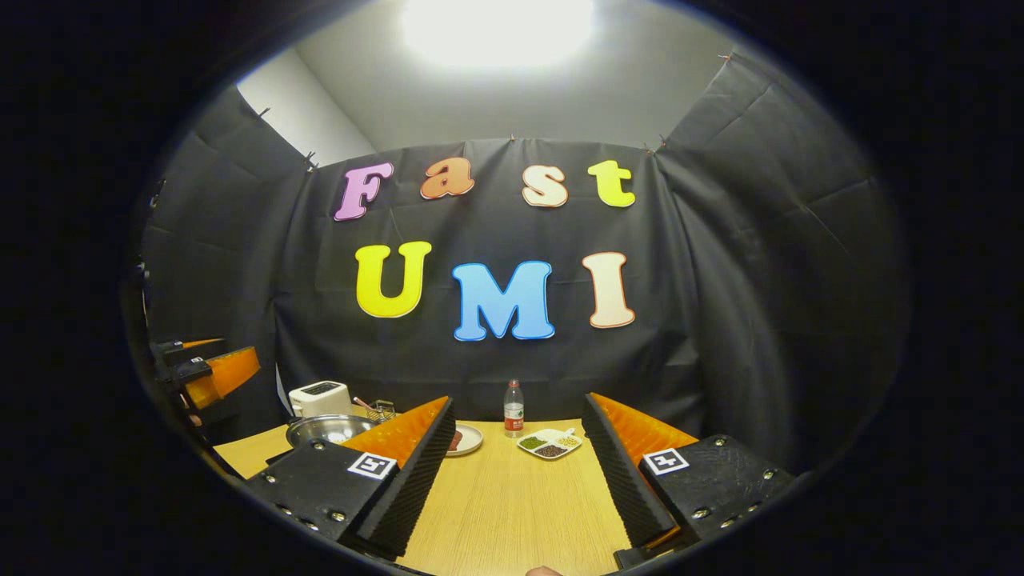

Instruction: First push the handle of the pot to place it horizontally, then grasp the pot with both hands and set it on the induction cooktop.

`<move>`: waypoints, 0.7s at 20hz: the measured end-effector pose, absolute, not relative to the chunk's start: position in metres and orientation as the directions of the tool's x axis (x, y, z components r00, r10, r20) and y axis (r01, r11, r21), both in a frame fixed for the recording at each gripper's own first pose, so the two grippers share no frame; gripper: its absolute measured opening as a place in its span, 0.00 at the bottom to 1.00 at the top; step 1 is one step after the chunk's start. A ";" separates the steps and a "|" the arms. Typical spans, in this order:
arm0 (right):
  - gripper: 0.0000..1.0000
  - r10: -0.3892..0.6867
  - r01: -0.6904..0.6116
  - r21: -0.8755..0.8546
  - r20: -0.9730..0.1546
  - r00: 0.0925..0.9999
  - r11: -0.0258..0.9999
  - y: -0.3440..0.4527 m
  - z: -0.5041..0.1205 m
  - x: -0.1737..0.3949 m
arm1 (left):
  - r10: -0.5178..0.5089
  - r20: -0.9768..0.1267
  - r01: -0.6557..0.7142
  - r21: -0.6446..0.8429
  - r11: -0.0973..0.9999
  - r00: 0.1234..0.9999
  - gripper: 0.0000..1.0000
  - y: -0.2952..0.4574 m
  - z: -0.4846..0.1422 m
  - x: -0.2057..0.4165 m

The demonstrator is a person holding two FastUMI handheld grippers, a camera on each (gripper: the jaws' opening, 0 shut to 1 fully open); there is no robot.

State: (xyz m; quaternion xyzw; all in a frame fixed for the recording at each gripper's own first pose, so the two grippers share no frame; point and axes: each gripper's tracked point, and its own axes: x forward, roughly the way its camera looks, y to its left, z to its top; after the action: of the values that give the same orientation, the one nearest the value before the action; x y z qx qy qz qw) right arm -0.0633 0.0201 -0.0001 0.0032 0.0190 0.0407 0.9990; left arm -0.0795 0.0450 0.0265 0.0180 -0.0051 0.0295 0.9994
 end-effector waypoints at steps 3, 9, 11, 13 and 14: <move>0.96 0.079 -0.079 0.008 -0.041 0.996 0.997 0.023 0.001 -0.065 | 0.061 0.011 -0.061 0.049 0.997 0.998 0.96 0.054 0.028 -0.085; 0.97 0.063 -0.063 -0.004 -0.031 0.998 0.998 0.022 0.007 -0.064 | 0.057 0.018 -0.058 0.063 0.996 0.998 0.96 0.060 0.032 -0.088; 0.97 0.057 -0.057 -0.009 -0.023 0.998 0.998 0.021 0.011 -0.063 | 0.055 0.014 -0.056 0.062 0.997 0.998 0.96 0.061 0.031 -0.088; 0.96 0.053 -0.053 -0.010 -0.014 0.999 0.999 0.021 0.014 -0.064 | 0.056 0.015 -0.057 0.059 0.997 0.998 0.96 0.064 0.031 -0.087; 0.97 0.052 -0.052 -0.011 -0.014 0.999 0.999 0.022 0.015 -0.064 | 0.055 0.017 -0.056 0.057 0.997 0.998 0.96 0.065 0.032 -0.088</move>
State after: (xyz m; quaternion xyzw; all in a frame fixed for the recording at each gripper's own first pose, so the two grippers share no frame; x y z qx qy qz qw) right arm -0.0639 0.0218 0.0145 -0.0055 0.0070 0.0259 0.9996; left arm -0.0877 0.0645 0.0324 0.0287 -0.0077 0.0276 0.9992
